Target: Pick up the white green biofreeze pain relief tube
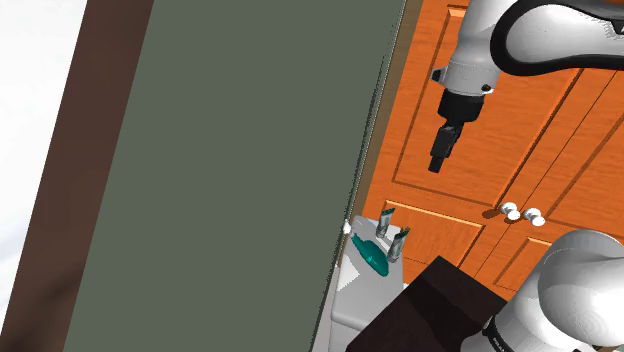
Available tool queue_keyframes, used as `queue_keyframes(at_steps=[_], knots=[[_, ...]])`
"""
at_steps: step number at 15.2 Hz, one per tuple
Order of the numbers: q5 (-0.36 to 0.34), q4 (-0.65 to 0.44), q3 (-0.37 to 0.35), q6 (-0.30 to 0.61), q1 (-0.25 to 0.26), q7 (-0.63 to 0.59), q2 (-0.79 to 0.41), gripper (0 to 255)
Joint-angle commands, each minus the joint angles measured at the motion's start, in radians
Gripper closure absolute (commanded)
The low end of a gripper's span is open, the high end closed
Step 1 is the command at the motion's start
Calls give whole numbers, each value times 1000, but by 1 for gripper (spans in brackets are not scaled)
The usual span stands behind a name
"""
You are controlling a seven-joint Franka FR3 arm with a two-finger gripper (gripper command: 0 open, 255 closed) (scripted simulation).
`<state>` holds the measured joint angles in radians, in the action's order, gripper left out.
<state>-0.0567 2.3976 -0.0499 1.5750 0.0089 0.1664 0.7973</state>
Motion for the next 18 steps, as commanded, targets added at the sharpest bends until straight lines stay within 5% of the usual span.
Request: queue_keyframes(at_steps=[1, 10, 18], knots=[[0, 0, 0, 0, 0, 0, 0, 0], [-116, 282, 177, 306, 20, 306, 21, 0], [-230, 414, 370, 645, 24, 585, -146, 0]])
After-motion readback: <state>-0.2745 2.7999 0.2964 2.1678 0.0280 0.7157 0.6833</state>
